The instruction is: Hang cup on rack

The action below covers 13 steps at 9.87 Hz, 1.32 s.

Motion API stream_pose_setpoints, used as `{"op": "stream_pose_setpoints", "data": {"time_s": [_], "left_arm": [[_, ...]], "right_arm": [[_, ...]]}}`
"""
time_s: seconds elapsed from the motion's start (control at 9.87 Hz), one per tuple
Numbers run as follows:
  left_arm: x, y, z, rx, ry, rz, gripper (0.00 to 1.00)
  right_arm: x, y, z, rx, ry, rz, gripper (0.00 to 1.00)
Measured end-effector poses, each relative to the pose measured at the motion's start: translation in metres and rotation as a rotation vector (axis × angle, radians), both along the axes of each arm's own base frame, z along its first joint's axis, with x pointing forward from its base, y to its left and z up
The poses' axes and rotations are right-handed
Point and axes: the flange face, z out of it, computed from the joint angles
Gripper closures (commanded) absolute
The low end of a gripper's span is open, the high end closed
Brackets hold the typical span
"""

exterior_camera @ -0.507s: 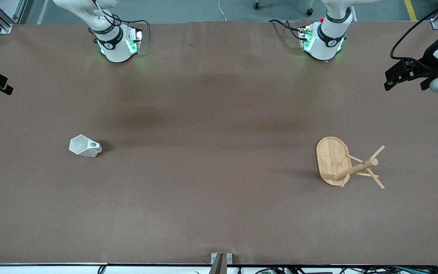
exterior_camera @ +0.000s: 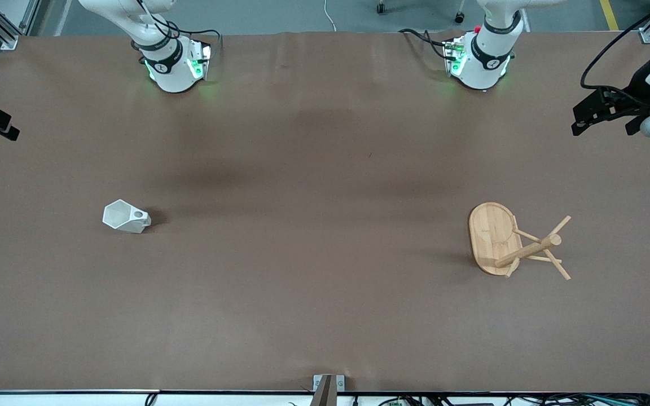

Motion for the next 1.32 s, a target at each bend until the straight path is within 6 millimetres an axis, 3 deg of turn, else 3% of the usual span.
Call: {"op": "stream_pose_setpoints", "data": {"time_s": [0.3, 0.41, 0.51, 0.81, 0.91, 1.11, 1.32], "left_arm": [[0.0, 0.001, 0.0, 0.0, 0.0, 0.001, 0.0], [0.0, 0.001, 0.0, 0.0, 0.0, 0.001, 0.0], [0.0, 0.001, 0.0, 0.0, 0.0, 0.001, 0.0], [0.0, -0.001, -0.003, 0.0, -0.022, 0.0, 0.0], [-0.004, -0.001, -0.004, 0.001, -0.029, 0.0, 0.0], [-0.013, -0.004, -0.003, 0.005, -0.032, 0.001, 0.0], [-0.016, -0.005, -0.001, 0.006, -0.035, 0.002, 0.0]], "right_arm": [[0.003, 0.0, -0.006, 0.0, 0.009, 0.003, 0.0], [0.013, -0.001, -0.025, 0.001, 0.037, 0.005, 0.0], [0.03, -0.003, -0.058, 0.001, 0.07, 0.028, 0.0], [0.074, -0.034, -0.188, 0.001, 0.092, 0.115, 0.0], [0.075, -0.037, -0.23, -0.005, 0.064, 0.124, 0.0], [0.06, -0.033, -0.3, -0.012, 0.027, 0.151, 0.0], [0.044, -0.036, -0.344, -0.018, -0.007, 0.232, 0.0]]}}
